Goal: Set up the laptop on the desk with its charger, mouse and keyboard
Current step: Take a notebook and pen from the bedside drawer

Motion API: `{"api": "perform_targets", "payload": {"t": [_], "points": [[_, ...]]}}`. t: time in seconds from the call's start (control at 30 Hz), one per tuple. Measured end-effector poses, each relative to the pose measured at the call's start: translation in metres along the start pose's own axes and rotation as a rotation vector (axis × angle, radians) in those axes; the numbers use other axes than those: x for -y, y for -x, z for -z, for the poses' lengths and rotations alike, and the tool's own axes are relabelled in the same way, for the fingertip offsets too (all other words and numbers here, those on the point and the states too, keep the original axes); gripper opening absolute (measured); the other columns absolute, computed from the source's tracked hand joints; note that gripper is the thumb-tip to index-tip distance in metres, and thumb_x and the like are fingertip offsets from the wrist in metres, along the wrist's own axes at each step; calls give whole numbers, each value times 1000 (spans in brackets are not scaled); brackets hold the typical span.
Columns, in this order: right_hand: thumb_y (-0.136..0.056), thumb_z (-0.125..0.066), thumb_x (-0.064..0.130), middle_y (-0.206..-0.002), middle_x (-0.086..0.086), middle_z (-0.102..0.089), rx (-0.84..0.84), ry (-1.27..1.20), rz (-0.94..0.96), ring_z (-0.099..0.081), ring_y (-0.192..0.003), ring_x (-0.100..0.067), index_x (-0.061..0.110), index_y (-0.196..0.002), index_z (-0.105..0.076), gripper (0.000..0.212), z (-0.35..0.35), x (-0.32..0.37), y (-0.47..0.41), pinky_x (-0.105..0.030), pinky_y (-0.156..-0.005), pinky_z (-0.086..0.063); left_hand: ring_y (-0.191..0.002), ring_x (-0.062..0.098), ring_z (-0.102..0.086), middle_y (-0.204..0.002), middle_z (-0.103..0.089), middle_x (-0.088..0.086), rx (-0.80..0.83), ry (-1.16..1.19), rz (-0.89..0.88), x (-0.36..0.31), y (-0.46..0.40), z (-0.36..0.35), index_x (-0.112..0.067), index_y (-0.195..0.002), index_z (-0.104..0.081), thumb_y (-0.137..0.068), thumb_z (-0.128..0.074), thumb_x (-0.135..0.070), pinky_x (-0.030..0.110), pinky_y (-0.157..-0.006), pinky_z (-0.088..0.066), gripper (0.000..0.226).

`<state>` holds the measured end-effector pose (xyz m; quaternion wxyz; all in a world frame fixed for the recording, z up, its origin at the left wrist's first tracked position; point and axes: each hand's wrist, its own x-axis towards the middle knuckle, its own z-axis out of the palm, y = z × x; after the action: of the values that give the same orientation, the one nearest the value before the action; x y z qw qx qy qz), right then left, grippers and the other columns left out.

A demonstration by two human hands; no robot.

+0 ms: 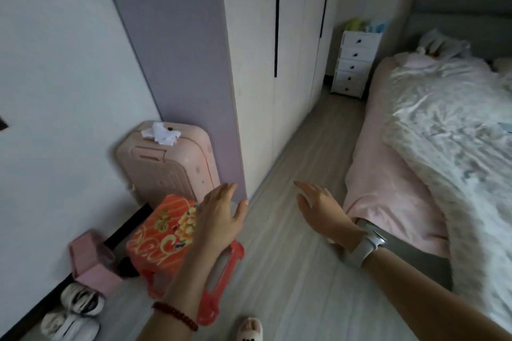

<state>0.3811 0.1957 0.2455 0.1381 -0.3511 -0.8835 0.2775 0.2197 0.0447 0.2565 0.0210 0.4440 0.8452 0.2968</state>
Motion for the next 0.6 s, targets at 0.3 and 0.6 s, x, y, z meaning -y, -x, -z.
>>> {"api": "perform_targets", "payload": {"t": [0.3,0.6], "points": [[-94,-42,21,-141,-6,-45,-123,112,-199,-41,-126,-30,16,-132,-45,39,70,-82,-208,-41,-102,-38,-125,27,-46,-136,-51,9,206,29,-213,-53,-289,-107,-10,-131,-50,-91,-52,-29,37,-102,-36,44],[-95,-41,22,-143,-4,-41,-227,116,-372,-34,-132,-26,17,-135,-41,40,178,-272,-406,-40,-106,-33,-126,24,-44,-140,-47,6,325,-8,-399,-175,-548,-272,-15,-134,-46,-93,-46,-36,37,-105,-35,46]]}}
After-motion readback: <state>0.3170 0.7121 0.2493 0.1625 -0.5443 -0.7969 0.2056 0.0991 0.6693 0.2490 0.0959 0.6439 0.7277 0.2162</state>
